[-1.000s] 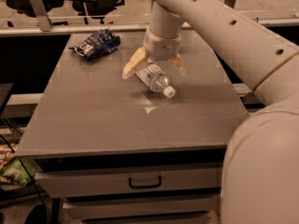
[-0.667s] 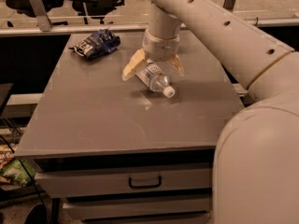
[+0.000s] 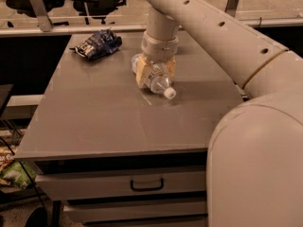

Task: Place blue plastic bottle upright

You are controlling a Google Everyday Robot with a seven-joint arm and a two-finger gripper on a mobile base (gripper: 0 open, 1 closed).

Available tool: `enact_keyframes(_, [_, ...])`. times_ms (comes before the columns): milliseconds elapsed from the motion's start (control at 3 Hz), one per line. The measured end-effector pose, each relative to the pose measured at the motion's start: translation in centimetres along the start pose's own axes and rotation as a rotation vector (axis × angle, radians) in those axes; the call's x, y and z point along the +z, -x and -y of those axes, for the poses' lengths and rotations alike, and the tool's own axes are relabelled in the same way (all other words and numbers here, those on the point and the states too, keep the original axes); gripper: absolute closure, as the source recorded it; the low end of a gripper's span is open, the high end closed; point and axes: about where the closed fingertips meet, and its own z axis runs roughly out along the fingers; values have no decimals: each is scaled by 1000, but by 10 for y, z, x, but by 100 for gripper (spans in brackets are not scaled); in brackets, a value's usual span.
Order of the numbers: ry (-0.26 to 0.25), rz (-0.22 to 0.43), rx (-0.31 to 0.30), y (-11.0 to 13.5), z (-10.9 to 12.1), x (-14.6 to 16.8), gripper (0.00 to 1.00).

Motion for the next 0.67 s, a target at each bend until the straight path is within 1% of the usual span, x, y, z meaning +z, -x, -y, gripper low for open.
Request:
enact_keyframes(333, [-12, -12, -17, 1, 5, -8, 63])
enact_keyframes(667, [-73, -40, -9, 5, 19, -30, 86])
